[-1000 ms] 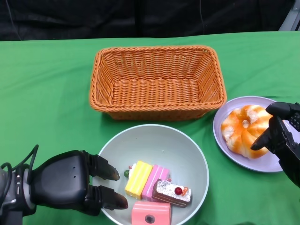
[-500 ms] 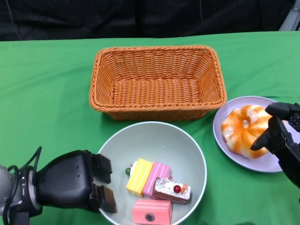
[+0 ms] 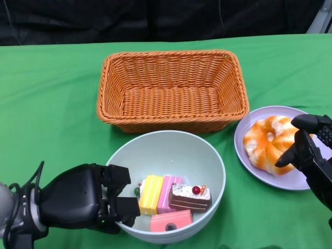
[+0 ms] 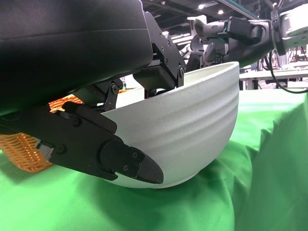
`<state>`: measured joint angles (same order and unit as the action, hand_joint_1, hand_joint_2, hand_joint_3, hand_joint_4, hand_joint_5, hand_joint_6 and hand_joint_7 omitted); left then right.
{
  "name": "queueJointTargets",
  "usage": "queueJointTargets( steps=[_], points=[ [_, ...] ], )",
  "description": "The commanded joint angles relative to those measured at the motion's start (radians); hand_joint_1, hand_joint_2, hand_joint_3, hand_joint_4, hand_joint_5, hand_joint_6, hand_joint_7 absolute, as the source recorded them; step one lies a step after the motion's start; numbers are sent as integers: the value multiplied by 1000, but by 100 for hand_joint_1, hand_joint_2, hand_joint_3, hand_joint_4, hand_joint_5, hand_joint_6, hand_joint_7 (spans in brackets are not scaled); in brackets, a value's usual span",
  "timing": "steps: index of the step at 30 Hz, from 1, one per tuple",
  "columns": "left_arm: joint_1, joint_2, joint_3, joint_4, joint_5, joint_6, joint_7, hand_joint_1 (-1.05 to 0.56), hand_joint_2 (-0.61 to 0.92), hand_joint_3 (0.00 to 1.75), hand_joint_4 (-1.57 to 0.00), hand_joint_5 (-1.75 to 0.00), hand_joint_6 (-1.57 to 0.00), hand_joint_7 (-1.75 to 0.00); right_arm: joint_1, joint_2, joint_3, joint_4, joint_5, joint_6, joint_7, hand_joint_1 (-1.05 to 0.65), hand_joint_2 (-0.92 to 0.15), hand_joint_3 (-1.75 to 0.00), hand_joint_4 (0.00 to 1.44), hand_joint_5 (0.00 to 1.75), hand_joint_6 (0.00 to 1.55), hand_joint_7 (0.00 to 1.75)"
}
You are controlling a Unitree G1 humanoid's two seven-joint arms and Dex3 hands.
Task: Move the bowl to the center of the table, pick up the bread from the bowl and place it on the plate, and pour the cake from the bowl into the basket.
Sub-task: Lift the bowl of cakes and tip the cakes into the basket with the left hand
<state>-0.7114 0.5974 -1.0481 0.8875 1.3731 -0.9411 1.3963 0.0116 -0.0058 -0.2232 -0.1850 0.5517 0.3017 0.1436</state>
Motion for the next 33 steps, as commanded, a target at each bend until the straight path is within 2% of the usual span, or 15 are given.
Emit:
queueJointTargets(
  steps=[1,7,14,18,26,30,33],
  points=[
    [12,33,16,-20,-23,-29,30,-25,92,4,-81,-175,-58,-174,2,-3,-8,-9,3,-1,-3,-18,-86,-70,64,164,61,134],
    [24,74,39,-86,-28,-55,53,-26,92,3,-80,-175,-60,-171,2,-2,-11,-4,7,-5,5,-18,-86,-69,64,164,61,132],
    [45,132,86,-185,-31,-60,57,-30,89,0,-82,-175,-76,-148,0,1,-13,-3,10,1,1,-17,-86,-68,65,161,62,131],
    [53,166,132,-250,-46,-77,38,-30,91,1,-81,-175,-84,-130,2,0,-10,-3,5,-1,2,-17,-85,-66,65,161,62,131],
    [67,181,238,-304,-98,-124,3,-26,91,2,-81,-175,-86,-127,-2,-2,-9,8,2,-12,15,-18,-88,-64,67,164,63,132],
    [69,175,302,-311,-162,-168,-69,-27,90,1,-84,-175,-89,-127,-4,0,-11,14,6,-11,25,-18,-88,-61,68,165,66,131],
    [65,157,350,-298,-217,-196,-121,-22,87,1,-86,-175,-86,-134,-4,-3,-10,24,4,-21,42,-18,-89,-60,69,163,67,129]
  ],
)
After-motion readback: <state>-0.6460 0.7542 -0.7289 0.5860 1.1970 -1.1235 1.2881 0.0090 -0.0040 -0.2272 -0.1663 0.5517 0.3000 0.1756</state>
